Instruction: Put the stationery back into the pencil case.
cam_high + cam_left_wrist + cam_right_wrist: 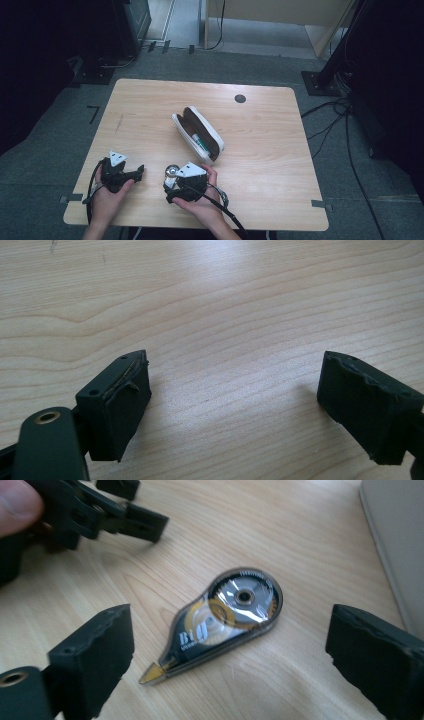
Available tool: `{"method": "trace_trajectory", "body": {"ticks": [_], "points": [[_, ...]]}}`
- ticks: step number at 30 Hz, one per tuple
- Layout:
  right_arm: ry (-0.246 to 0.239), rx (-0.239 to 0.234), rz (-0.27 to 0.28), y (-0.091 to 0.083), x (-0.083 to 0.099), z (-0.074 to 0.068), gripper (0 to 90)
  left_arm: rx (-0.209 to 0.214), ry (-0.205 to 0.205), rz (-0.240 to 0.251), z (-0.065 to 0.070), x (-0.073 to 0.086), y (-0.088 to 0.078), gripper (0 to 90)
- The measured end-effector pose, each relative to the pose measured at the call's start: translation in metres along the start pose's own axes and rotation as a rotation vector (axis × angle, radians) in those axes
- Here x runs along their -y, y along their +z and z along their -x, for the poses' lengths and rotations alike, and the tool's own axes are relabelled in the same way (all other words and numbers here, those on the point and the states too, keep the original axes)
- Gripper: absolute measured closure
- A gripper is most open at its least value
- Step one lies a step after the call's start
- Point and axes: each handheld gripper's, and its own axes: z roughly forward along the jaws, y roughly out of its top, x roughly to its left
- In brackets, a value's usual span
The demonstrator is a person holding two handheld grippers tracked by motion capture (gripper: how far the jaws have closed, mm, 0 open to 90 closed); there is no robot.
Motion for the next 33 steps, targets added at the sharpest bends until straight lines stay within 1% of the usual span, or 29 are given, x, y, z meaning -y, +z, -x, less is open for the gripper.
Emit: {"method": "trace_trajectory", "body": {"ticks": [4,8,15,17,18,19,20,23,25,29,30,33], "points": [[0.015,0.002,-0.016,0.006,0.004,-0.001,2.6,0.001,-0.003,0.002,0.000,0.000,0.000,13.9],[0.006,0.005,-0.019,0.012,0.003,-0.004,2.8,0.000,-0.002,0.002,0.000,0.000,0.000,13.9],[-0.003,0.025,-0.059,0.022,0.005,-0.005,7.9,0.001,-0.002,0.001,0.000,0.000,0.000,13.9],[-0.011,0.026,-0.066,0.024,0.007,-0.005,15.1,0.001,-0.002,0.001,0.000,0.000,0.000,13.9],[-0.011,0.026,-0.066,0.024,0.007,-0.005,15.1,0.001,-0.002,0.001,0.000,0.000,0.000,13.9],[-0.025,0.015,-0.071,0.025,0.008,-0.005,22.4,0.001,-0.002,0.001,0.000,0.000,0.000,13.9],[-0.031,0.013,-0.070,0.025,0.009,-0.004,23.9,0.001,-0.002,0.001,0.000,0.000,0.000,13.9],[-0.043,0.003,-0.070,0.021,0.009,-0.002,34.1,0.001,-0.002,0.001,0.000,0.000,0.000,13.9],[-0.043,-0.003,-0.058,0.019,0.011,0.003,44.2,0.001,-0.002,0.001,0.000,0.000,0.000,13.9],[-0.028,-0.023,-0.050,0.013,0.014,0.012,57.3,0.001,-0.002,0.001,0.000,0.000,0.000,13.9],[-0.022,-0.028,-0.048,0.012,0.015,0.014,60.3,0.000,-0.002,0.001,0.000,0.000,0.000,13.9],[-0.021,-0.033,-0.036,0.008,0.018,0.021,65.1,0.000,-0.002,0.001,0.000,0.000,0.000,13.9]]}}
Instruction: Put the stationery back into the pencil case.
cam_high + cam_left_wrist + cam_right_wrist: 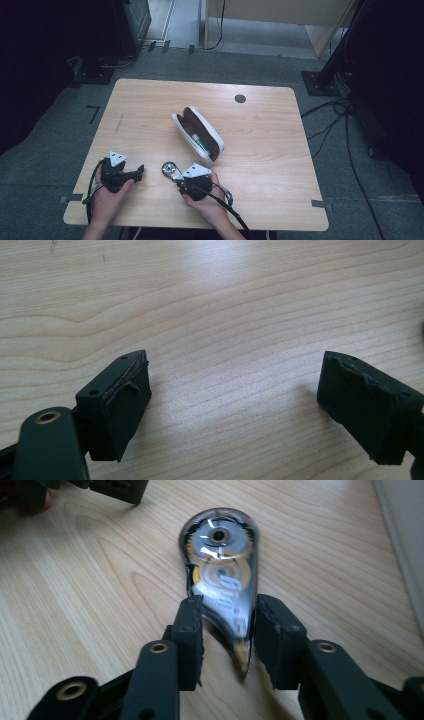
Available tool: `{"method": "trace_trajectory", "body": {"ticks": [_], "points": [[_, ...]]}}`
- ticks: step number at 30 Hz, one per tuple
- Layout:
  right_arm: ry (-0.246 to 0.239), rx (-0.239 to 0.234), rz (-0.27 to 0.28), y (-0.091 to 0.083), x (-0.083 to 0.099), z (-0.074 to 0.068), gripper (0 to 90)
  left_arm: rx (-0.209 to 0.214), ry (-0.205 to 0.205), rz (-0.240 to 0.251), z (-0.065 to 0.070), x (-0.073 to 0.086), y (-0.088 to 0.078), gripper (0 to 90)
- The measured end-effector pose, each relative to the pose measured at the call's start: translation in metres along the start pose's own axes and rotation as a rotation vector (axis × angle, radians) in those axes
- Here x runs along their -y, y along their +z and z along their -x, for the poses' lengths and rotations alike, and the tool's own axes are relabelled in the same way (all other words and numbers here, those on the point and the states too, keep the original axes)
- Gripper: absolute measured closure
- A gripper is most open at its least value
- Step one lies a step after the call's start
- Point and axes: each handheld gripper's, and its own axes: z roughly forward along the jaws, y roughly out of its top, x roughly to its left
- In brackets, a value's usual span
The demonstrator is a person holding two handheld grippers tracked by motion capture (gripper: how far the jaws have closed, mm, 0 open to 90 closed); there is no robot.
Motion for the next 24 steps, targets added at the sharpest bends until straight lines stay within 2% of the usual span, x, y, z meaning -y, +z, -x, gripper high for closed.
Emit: {"method": "trace_trajectory", "body": {"ticks": [10,13,16,21,24], "points": [[-0.003,-0.034,-0.002,-0.009,0.007,0.012,80.4,-0.001,-0.005,0.000,0.000,0.000,-0.001,14.0],[-0.007,-0.042,-0.005,-0.011,0.008,0.015,81.5,-0.002,-0.005,0.001,0.001,0.001,-0.001,14.0],[-0.034,-0.047,-0.014,-0.013,0.009,0.015,81.7,0.001,0.003,-0.002,0.002,0.002,-0.002,13.9],[-0.039,-0.063,-0.029,-0.019,0.011,0.018,81.9,0.014,-0.001,0.007,0.005,0.002,-0.002,14.6],[-0.040,-0.063,-0.035,-0.024,0.014,0.022,81.9,0.083,-0.001,0.023,0.008,0.000,-0.002,15.2]]}}
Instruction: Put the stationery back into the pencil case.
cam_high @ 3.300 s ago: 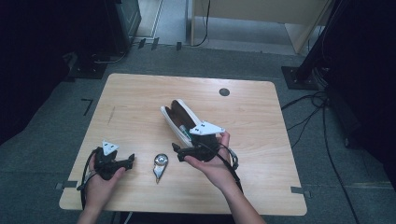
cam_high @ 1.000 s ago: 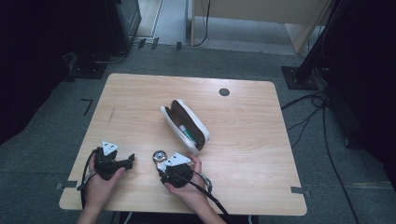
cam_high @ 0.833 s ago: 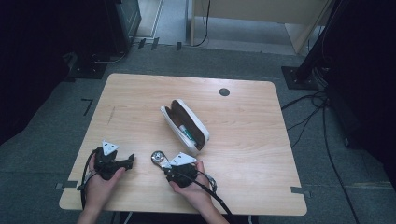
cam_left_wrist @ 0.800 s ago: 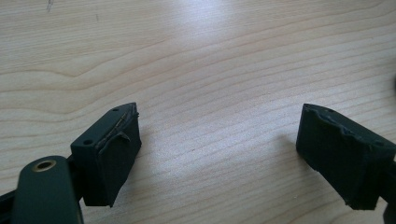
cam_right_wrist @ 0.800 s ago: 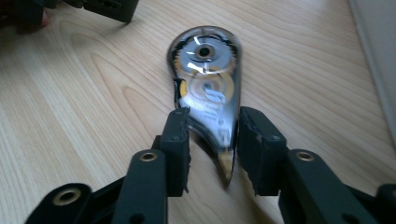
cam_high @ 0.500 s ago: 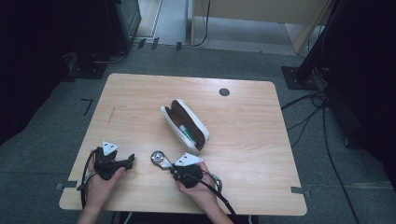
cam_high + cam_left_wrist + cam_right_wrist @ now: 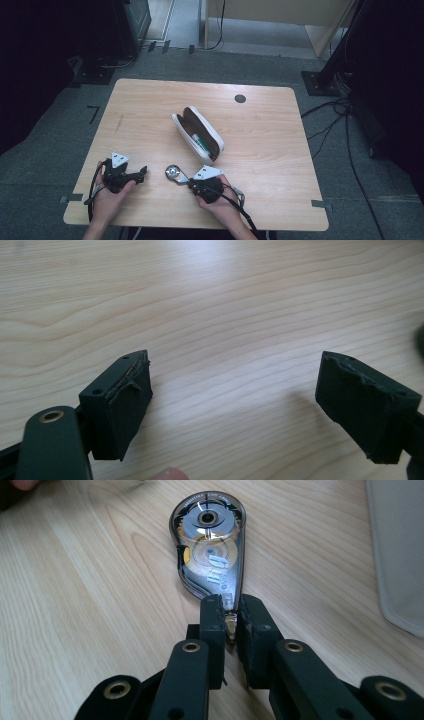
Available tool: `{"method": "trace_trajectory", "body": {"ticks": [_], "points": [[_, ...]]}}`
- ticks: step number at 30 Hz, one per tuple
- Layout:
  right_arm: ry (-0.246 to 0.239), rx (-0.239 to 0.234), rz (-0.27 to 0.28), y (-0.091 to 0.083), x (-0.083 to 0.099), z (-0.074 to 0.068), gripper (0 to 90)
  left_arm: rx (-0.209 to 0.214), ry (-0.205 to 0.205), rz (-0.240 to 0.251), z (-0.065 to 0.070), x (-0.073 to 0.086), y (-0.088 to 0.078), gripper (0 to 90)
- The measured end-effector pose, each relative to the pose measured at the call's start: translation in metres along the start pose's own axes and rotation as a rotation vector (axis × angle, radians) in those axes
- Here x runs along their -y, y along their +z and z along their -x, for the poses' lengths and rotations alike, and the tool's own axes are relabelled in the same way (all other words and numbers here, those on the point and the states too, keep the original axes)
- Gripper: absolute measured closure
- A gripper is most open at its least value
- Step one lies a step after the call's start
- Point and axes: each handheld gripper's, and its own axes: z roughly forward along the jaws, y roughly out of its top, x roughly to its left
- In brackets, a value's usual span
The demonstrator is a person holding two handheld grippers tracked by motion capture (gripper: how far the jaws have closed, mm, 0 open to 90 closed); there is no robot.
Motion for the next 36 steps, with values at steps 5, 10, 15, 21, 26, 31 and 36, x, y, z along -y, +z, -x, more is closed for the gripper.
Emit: {"method": "trace_trajectory", "body": {"ticks": [5,10,15,21,26,31,36], "points": [[-0.014,0.005,-0.008,-0.012,0.007,0.006,81.9,0.108,-0.003,0.056,0.007,-0.003,0.001,17.9],[-0.040,0.020,-0.023,-0.021,0.014,0.007,82.0,0.153,0.037,0.064,0.019,-0.007,0.002,17.9],[-0.038,0.029,0.000,-0.032,0.023,0.017,82.0,0.199,0.148,0.059,0.038,-0.011,0.002,21.2],[-0.030,0.005,0.030,-0.047,0.029,0.033,81.8,0.332,0.279,0.034,0.069,-0.019,0.003,23.0],[0.002,0.000,0.045,-0.052,0.035,0.046,79.8,0.389,0.285,-0.007,0.080,-0.026,0.017,24.6],[-0.013,-0.056,0.061,-0.052,0.035,0.049,60.2,0.420,0.350,-0.006,0.093,-0.026,0.021,24.9],[-0.041,-0.054,0.057,-0.041,0.031,0.048,47.1,0.468,0.425,-0.004,0.100,-0.021,0.021,24.9]]}}
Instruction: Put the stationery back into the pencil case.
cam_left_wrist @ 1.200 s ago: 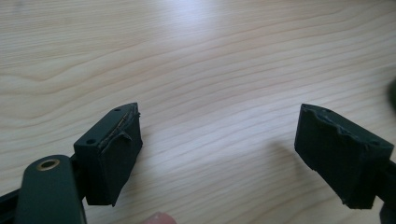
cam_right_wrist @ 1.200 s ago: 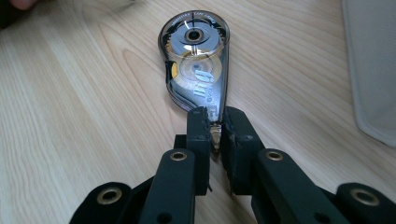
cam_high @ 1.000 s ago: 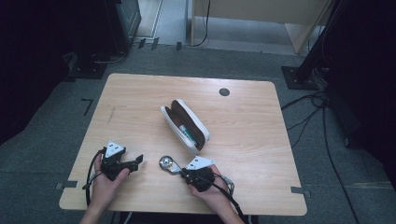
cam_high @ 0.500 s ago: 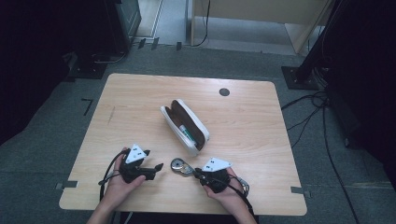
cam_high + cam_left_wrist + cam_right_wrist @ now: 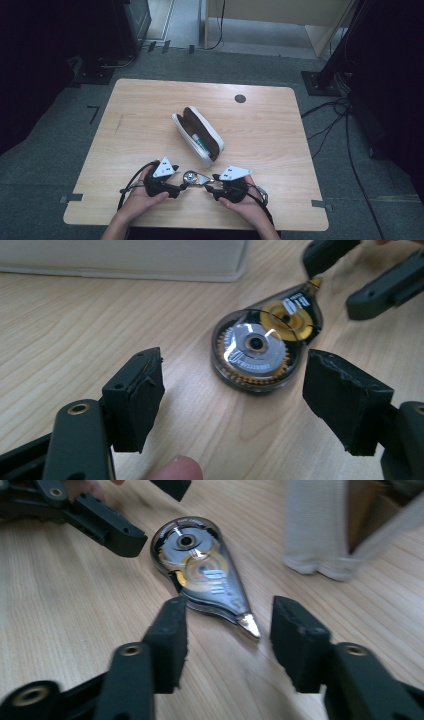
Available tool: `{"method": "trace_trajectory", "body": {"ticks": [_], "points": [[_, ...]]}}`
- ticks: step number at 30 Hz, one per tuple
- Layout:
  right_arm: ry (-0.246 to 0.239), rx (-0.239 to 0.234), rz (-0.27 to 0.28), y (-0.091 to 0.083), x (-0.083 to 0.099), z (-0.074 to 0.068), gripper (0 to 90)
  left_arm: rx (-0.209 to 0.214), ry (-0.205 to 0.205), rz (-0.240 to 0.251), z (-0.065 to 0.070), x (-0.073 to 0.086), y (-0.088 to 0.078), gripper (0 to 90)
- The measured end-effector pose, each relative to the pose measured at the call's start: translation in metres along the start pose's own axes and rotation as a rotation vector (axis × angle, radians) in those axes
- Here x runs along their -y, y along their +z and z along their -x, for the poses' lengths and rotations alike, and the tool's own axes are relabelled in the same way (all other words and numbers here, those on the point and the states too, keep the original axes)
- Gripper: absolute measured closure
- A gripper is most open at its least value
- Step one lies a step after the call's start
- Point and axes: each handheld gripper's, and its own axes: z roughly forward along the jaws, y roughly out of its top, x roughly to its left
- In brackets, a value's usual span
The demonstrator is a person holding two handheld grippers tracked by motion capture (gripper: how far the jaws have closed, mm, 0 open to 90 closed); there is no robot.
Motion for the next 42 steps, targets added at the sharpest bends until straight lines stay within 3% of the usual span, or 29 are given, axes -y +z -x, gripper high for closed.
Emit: {"method": "trace_trajectory", "body": {"ticks": [3,7,11,14,19,24,25,28,30,33,42], "points": [[-0.055,0.006,-0.032,0.009,-0.003,-0.004,42.1,0.026,0.017,-0.003,0.003,-0.001,0.004,27.5],[-0.057,0.024,-0.033,0.015,-0.008,-0.006,45.0,0.023,0.055,-0.034,0.010,-0.002,0.013,29.2],[-0.060,0.024,-0.032,0.016,-0.008,-0.006,48.7,0.024,0.075,-0.032,0.016,-0.003,0.015,32.8],[-0.049,0.006,-0.032,0.016,-0.008,-0.006,48.0,0.021,0.096,-0.029,0.019,-0.004,0.016,35.6],[-0.070,-0.034,-0.032,0.015,-0.007,-0.007,51.1,0.041,0.104,-0.024,0.018,-0.003,0.016,39.7],[-0.025,-0.086,-0.030,0.011,-0.005,-0.001,54.5,0.052,0.111,-0.022,0.017,-0.003,0.015,40.1],[0.012,-0.104,-0.024,0.009,-0.004,0.003,57.5,0.053,0.111,-0.020,0.017,-0.002,0.015,40.2],[0.049,-0.092,-0.017,0.005,0.000,0.007,60.0,0.072,0.098,-0.022,0.015,-0.002,0.014,41.6],[0.034,-0.067,-0.017,0.001,0.002,0.008,63.5,0.068,0.105,-0.022,0.016,-0.002,0.014,42.2],[0.040,-0.071,-0.023,-0.004,0.005,0.011,70.9,0.064,0.108,-0.020,0.017,-0.002,0.013,43.3],[0.059,-0.071,-0.026,-0.008,0.009,0.015,80.7,0.062,0.090,-0.020,0.014,-0.001,0.013,43.1]]}}
